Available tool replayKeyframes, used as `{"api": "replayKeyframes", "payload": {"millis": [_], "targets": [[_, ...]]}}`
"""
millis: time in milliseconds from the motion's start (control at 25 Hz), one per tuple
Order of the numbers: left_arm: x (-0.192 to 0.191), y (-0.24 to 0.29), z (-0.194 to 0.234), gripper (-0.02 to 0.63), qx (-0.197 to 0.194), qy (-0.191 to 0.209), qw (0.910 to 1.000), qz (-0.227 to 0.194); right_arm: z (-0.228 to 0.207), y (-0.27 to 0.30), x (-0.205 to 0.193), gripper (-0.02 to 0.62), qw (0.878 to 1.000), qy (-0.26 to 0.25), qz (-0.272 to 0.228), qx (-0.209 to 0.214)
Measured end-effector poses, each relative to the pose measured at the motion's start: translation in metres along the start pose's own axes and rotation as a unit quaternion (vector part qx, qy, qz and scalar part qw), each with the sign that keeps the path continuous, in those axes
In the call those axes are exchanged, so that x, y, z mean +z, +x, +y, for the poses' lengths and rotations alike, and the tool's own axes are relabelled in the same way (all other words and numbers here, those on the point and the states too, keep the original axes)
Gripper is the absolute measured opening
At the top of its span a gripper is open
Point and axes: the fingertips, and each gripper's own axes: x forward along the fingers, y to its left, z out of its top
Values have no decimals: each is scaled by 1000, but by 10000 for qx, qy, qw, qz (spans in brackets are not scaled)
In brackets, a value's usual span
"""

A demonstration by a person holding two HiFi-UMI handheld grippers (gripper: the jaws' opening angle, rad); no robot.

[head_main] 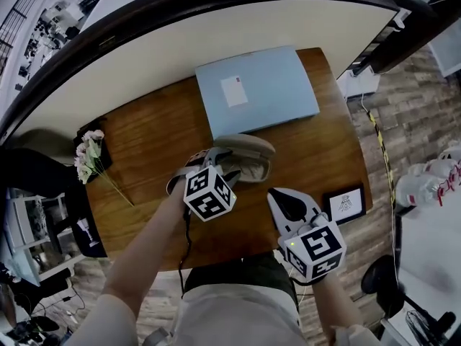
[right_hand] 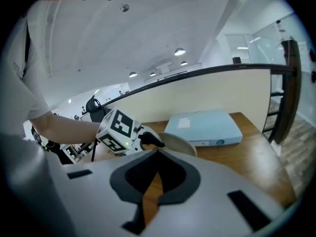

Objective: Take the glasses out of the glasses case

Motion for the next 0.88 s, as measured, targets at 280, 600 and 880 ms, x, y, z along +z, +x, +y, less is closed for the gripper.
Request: {"api": "replayKeyframes", "payload": {"millis": [280, 600, 880], "targets": [[-13, 22, -7, 165, -104, 272, 9987, 409, -1, 6, -15, 3, 9999, 65, 116, 54], [-11, 24, -14, 53, -350, 348, 9980, 400, 1, 8, -20, 3, 9998, 122, 164, 73], [3, -2, -15, 15, -288, 38, 9994, 177, 8, -8, 2, 3, 9999, 108, 5, 57]]}}
